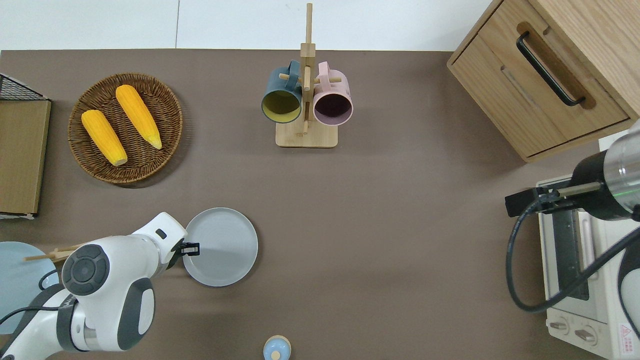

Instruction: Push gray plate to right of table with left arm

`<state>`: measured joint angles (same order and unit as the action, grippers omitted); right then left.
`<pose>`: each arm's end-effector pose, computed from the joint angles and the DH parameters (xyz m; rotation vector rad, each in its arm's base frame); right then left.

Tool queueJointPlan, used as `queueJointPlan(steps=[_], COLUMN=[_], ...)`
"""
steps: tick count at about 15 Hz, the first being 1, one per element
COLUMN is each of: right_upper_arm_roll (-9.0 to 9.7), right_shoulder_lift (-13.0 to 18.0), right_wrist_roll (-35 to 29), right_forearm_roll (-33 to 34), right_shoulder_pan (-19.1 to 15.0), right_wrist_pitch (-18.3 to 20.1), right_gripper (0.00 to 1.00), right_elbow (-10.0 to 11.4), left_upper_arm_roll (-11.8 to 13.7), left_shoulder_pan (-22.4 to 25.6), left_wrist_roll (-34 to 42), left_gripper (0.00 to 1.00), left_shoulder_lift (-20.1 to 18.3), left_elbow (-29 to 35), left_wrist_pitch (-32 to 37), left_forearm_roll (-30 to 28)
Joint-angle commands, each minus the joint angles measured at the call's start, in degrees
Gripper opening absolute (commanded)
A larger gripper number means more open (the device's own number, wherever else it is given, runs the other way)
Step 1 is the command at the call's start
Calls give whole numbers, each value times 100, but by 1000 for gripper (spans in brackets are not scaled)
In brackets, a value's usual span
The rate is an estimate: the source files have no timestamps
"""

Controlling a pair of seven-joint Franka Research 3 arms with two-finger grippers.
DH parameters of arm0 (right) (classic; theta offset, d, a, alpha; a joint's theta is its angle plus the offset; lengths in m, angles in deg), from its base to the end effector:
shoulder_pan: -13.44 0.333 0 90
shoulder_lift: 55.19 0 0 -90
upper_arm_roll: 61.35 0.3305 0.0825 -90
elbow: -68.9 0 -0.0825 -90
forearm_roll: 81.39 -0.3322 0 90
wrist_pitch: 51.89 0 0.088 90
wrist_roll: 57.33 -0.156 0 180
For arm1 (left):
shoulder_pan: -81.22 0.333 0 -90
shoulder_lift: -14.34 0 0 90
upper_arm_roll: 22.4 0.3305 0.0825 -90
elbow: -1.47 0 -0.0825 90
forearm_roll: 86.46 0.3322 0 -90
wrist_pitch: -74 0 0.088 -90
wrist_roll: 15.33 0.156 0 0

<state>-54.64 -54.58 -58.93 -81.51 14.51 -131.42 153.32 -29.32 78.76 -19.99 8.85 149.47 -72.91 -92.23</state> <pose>0.4720 0.0652 0.6200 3.1295 0.1693 -0.1169 0.4122 -0.0687 0.3074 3.0841 0.0000 0.1084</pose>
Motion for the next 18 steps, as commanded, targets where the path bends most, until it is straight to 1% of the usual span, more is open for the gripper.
queueJointPlan(steps=[1,4,7,13,17,18], right_upper_arm_roll=[76,85,76,76,76,85], right_shoulder_lift=[36,36,36,36,36,36], right_wrist_roll=[1,1,1,1,1,-8], right_forearm_roll=[-59,-59,-59,-59,-59,-59], right_shoulder_pan=[-116,-116,-116,-116,-116,-116], right_wrist_pitch=[69,69,78,69,69,78], right_gripper=[983,983,983,983,983,983], right_elbow=[-22,-22,-22,-22,-22,-22], left_upper_arm_roll=[32,32,32,23,23,23], left_shoulder_pan=[-395,-650,-1010,-1704,-2354,-2556], left_wrist_roll=[-429,-781,-1264,-2204,-3118,-3477], left_gripper=[0,0,0,0,0,0], left_shoulder_lift=[145,189,276,329,636,767], left_elbow=[97,71,53,-70,-394,-517], left_wrist_pitch=[-162,-162,-171,-162,-162,-162], left_forearm_roll=[-38,-21,23,32,58,198])
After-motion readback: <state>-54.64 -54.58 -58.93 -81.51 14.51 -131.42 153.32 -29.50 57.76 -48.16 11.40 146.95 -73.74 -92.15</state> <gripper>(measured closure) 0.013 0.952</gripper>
